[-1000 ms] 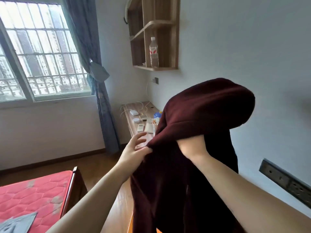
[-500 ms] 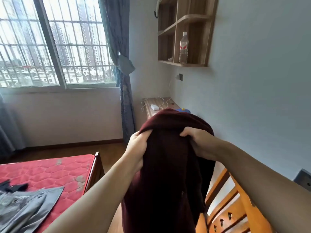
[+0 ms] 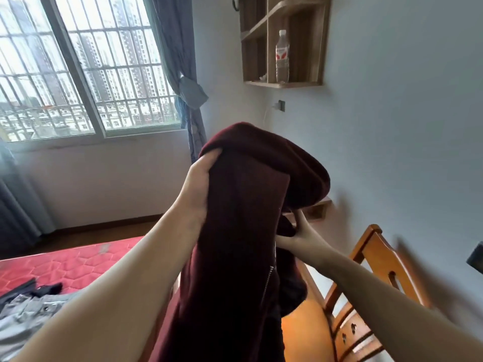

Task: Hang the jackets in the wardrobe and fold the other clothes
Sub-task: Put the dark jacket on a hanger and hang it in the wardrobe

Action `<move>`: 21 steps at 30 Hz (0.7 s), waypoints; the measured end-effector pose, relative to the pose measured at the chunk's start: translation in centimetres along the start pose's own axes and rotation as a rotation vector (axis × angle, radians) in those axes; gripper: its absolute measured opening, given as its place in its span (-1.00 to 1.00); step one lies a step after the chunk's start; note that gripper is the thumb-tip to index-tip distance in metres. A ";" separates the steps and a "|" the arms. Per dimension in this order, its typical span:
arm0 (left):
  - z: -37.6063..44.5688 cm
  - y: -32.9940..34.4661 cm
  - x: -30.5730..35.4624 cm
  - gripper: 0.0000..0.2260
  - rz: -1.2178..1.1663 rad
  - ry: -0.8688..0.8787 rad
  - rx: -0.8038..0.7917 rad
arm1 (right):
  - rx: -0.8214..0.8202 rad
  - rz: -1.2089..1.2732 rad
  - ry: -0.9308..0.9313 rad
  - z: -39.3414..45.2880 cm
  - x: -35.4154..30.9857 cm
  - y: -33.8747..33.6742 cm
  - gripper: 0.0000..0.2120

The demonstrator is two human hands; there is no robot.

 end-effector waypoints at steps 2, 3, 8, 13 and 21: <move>0.3 -0.7 -0.5 -0.71 0.005 -0.026 0.025 | 0.045 -0.180 -0.031 0.3 -0.7 0.3 -0.55; 0.3 -1.4 -0.7 -0.71 0.008 -0.041 0.043 | 0.053 -0.228 -0.041 0.3 -0.9 0.3 -0.72; 1.7 -8.4 -1.6 -0.72 0.082 -0.109 0.269 | -0.045 0.056 0.063 -1.1 -1.6 -0.6 -0.88; 2.0 -14.2 -2.3 -0.73 0.691 -0.022 0.361 | -0.103 0.384 0.065 -1.8 -5.2 -2.2 -0.76; -1.2 -12.3 -5.3 -0.80 0.868 0.100 0.097 | -0.028 0.551 0.119 -3.2 -7.1 -2.6 -0.60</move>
Point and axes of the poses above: each hand's wrist, its own z-axis towards the middle knuckle, its own y-axis out of the palm, x = y × z, the point moved 9 cm from there along z, towards the middle knuckle, and after that the axes turned 15 degrees about -z, right-handed, at the moved point
